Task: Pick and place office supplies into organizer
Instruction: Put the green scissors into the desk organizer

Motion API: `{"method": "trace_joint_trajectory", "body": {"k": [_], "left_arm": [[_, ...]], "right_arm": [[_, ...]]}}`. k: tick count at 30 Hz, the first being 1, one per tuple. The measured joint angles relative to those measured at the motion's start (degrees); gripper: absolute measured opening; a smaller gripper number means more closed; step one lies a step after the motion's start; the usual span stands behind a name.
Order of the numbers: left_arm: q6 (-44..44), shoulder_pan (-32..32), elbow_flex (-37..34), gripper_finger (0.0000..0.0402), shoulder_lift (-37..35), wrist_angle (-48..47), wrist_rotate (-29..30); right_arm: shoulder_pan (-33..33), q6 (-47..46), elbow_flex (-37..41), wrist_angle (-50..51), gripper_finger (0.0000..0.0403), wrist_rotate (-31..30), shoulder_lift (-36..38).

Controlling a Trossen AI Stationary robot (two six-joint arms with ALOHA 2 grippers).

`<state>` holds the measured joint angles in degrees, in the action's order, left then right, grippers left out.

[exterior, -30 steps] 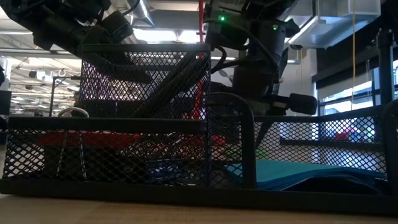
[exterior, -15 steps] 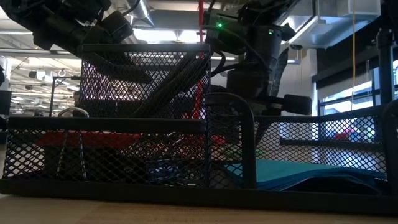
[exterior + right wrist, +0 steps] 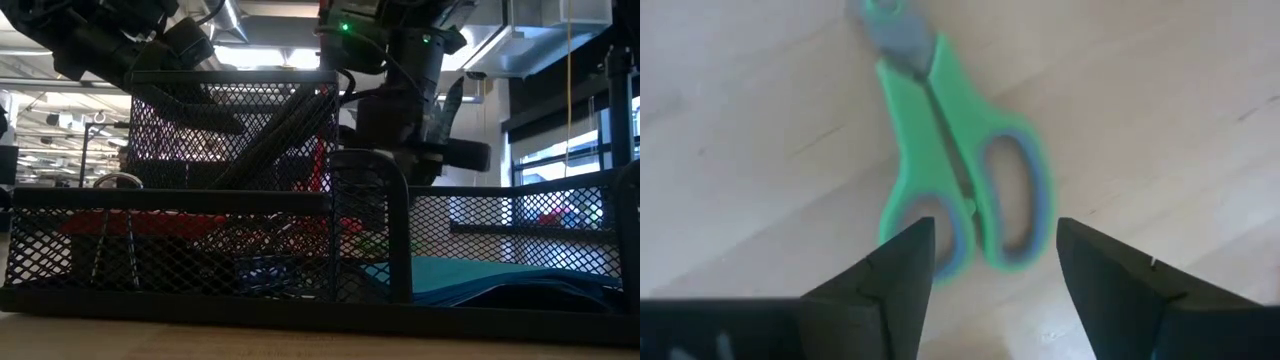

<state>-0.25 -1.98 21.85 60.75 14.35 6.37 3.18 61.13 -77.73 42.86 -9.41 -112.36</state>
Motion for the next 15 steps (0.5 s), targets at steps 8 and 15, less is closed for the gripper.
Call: {"method": "trace_joint_trajectory", "body": {"k": [8,15], "left_arm": [[0.0,0.0,0.0,0.0086,0.0,-0.1,0.0],[0.0,0.0,0.0,0.0086,0.0,-1.1,0.0]], "right_arm": [[0.0,6.0,0.3,-0.2,0.0212,-0.2,0.0],[0.0,8.5,0.3,-1.2,0.0212,-0.2,0.0]]}}
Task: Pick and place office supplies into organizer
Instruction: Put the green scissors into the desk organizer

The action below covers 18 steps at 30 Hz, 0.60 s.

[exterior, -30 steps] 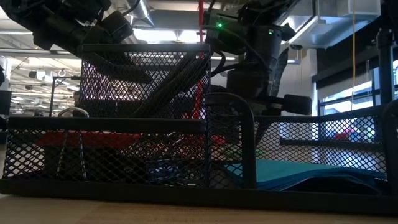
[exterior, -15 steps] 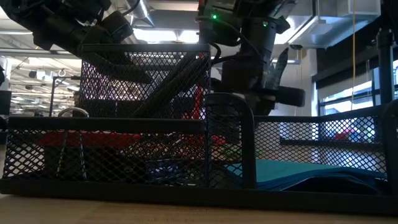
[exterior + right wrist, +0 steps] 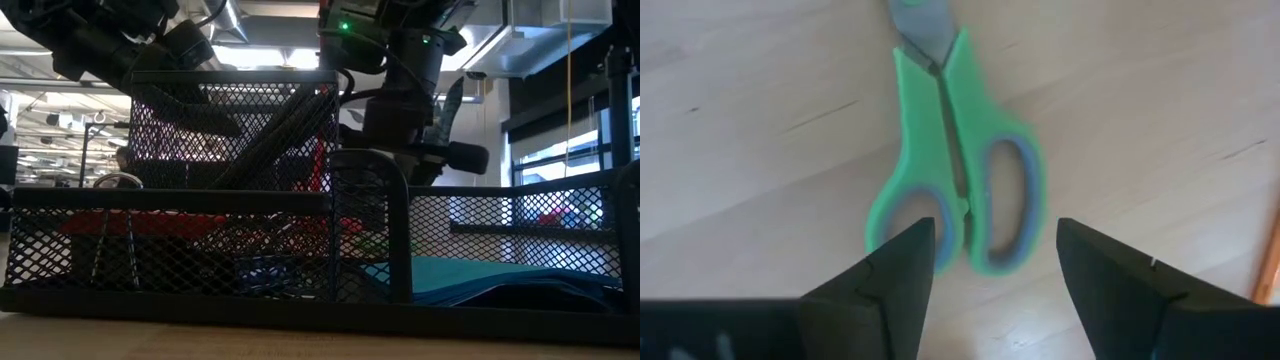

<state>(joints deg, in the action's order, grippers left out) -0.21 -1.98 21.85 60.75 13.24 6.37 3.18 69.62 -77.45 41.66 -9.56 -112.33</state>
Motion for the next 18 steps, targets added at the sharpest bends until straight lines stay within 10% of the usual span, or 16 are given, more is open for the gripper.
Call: {"method": "trace_joint_trajectory", "body": {"k": [18], "left_arm": [[0.5,0.0,0.0,0.0086,0.0,0.0,0.0]], "right_arm": [[-0.8,3.1,0.0,0.8,0.0212,0.0,-0.6]]}}
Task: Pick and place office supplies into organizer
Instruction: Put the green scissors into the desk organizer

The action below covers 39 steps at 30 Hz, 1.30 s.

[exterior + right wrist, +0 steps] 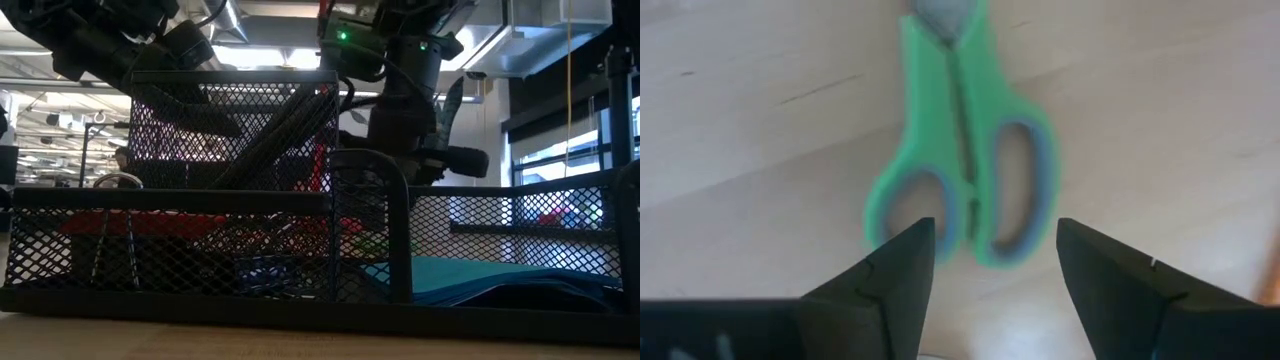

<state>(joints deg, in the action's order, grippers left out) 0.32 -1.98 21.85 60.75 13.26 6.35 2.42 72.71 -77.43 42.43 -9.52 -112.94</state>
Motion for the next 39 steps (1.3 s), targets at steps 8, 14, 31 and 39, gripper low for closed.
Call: {"method": "trace_joint_trajectory", "body": {"k": [8,14,31,39], "left_arm": [[0.0,0.0,0.0,0.0086,0.0,-0.4,0.0],[0.0,0.0,0.0,0.0086,0.1,-1.0,0.0],[0.0,0.0,0.0,0.0086,0.2,-1.1,0.0],[0.0,0.0,0.0,0.0086,0.2,-1.1,0.0]], "right_arm": [[0.0,1.4,0.1,-0.1,0.0212,0.0,-2.1],[0.0,2.6,-0.3,0.0,0.0212,0.2,-3.9],[-0.2,-10.5,-0.3,3.5,0.0115,2.9,-6.0],[-0.2,-22.5,-0.3,3.8,0.0079,3.4,-5.9]]}}
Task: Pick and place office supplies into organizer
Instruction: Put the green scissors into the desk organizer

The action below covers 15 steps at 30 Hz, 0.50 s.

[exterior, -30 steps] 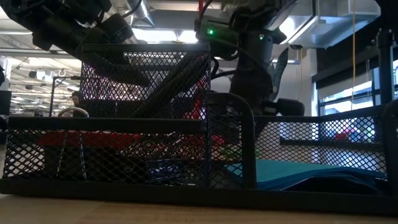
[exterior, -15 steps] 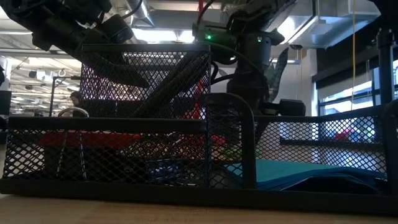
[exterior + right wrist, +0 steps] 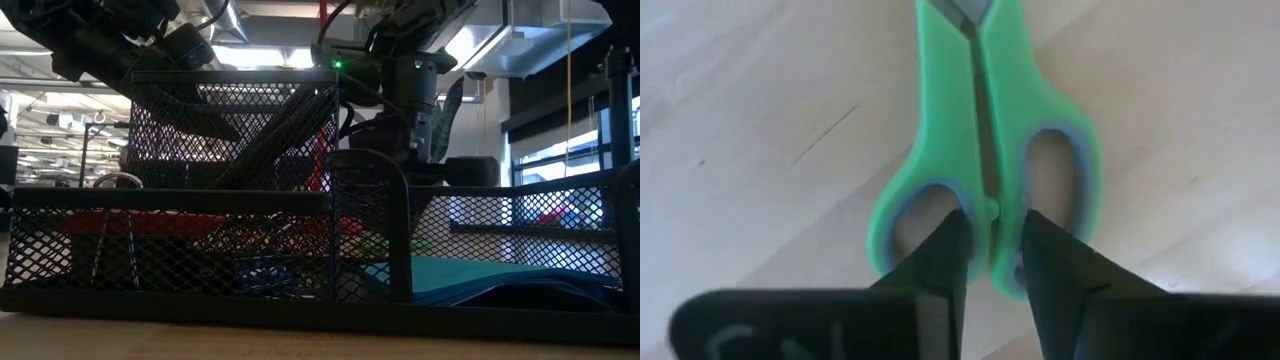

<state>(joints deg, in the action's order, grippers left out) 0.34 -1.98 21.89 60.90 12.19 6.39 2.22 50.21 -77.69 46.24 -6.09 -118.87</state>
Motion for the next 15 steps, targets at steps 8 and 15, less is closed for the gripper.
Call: {"method": "trace_joint_trajectory", "body": {"k": [8,15], "left_arm": [[0.4,0.0,0.0,0.0086,0.0,0.0,0.0],[0.5,0.0,0.0,0.0086,0.0,0.0,0.0]], "right_arm": [[0.2,-6.9,-0.5,0.6,0.0078,-0.8,0.0],[1.5,-10.1,-3.5,3.2,0.0077,-5.9,-0.5]]}}
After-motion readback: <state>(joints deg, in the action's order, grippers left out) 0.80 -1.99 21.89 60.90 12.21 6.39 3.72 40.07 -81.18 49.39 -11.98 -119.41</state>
